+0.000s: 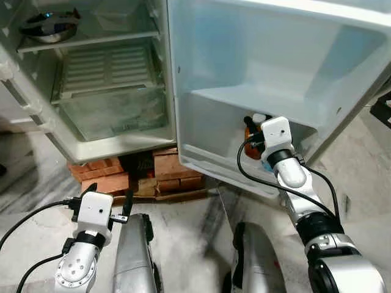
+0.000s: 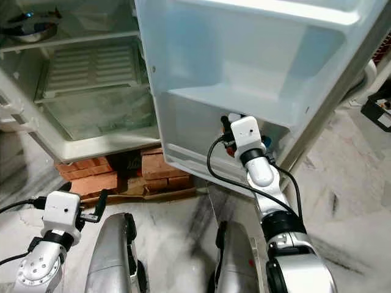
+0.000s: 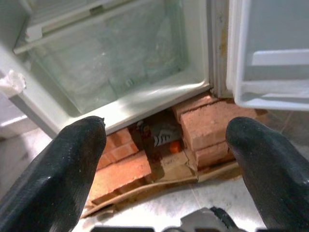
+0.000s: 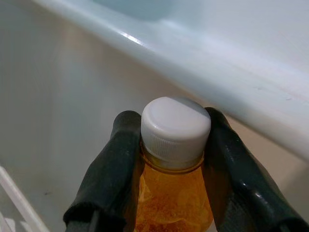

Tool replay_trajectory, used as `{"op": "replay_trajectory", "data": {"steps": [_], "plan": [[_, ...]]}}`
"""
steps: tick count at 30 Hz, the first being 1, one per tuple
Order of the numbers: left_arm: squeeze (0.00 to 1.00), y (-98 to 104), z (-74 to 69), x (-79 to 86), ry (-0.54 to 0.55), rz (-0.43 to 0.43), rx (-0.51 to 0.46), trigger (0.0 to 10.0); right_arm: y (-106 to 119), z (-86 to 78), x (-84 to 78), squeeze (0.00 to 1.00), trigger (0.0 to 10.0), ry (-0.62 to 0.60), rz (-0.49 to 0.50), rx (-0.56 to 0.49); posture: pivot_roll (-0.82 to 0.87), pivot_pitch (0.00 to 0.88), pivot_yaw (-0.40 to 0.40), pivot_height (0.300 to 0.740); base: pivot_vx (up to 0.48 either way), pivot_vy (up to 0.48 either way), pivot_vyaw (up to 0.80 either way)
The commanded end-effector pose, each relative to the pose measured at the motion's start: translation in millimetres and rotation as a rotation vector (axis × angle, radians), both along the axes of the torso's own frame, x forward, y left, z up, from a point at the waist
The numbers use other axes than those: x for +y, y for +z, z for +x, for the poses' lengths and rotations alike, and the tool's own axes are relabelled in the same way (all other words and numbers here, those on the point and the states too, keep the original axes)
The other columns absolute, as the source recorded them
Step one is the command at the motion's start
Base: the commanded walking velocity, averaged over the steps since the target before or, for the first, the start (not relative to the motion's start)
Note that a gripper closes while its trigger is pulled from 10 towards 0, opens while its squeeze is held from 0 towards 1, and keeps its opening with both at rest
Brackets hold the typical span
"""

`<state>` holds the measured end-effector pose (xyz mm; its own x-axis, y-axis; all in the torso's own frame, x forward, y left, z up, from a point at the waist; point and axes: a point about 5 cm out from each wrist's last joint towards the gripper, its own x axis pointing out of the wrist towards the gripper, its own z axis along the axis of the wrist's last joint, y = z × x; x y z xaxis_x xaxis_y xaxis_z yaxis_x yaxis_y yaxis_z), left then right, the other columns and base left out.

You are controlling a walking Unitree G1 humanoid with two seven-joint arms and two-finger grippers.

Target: Restocking fridge

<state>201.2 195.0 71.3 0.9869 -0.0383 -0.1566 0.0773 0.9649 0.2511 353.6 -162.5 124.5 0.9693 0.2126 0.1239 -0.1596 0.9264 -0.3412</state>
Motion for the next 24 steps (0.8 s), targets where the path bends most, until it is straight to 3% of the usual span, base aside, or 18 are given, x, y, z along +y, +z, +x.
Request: {"op": "replay_trajectory", "data": {"steps": [1,4,9,14,17,18,24], "plan": [[0.00,0.9,-4.1,3.2,0.019,0.014,0.010,10.0,-1.2,2.1,0.9,0.00,10.0,-0.003,-0.013,0.005,0.10,0.196,-0.038,0.553,0.000,0.000,0.00],[0.00,2.5,-9.1,-1.0,0.025,-0.006,0.023,10.0,-16.0,2.5,8.8,0.00,10.0,0.034,-0.040,0.085,0.12,0.212,-0.047,0.553,0.000,0.000,0.00],[0.00,4.2,-13.3,-1.2,0.057,-0.033,0.034,10.0,-17.0,5.4,10.5,0.00,10.0,0.027,-0.085,0.088,0.13,0.226,-0.057,0.553,0.000,0.000,0.00],[0.00,7.6,-15.8,-4.5,0.037,-0.012,0.028,10.0,-17.4,8.2,14.8,0.00,10.0,0.037,-0.056,0.111,0.13,0.237,-0.069,0.553,0.000,0.000,0.00],[0.00,8.0,-17.5,-7.1,0.031,-0.008,0.031,10.0,-28.5,6.4,18.4,0.00,10.0,0.040,-0.064,0.187,0.13,0.237,-0.069,0.553,0.000,0.000,0.00],[0.00,8.4,-16.8,-7.3,0.031,-0.007,0.032,10.0,-29.9,6.2,18.0,1.00,10.0,0.034,-0.060,0.195,0.13,0.236,-0.068,0.553,0.000,0.000,0.00],[0.00,6.0,-9.5,-7.6,0.028,-0.008,0.039,10.0,-30.2,7.3,11.7,1.00,10.0,-0.001,-0.065,0.205,0.13,0.211,-0.065,0.553,0.000,0.000,0.00]]}}
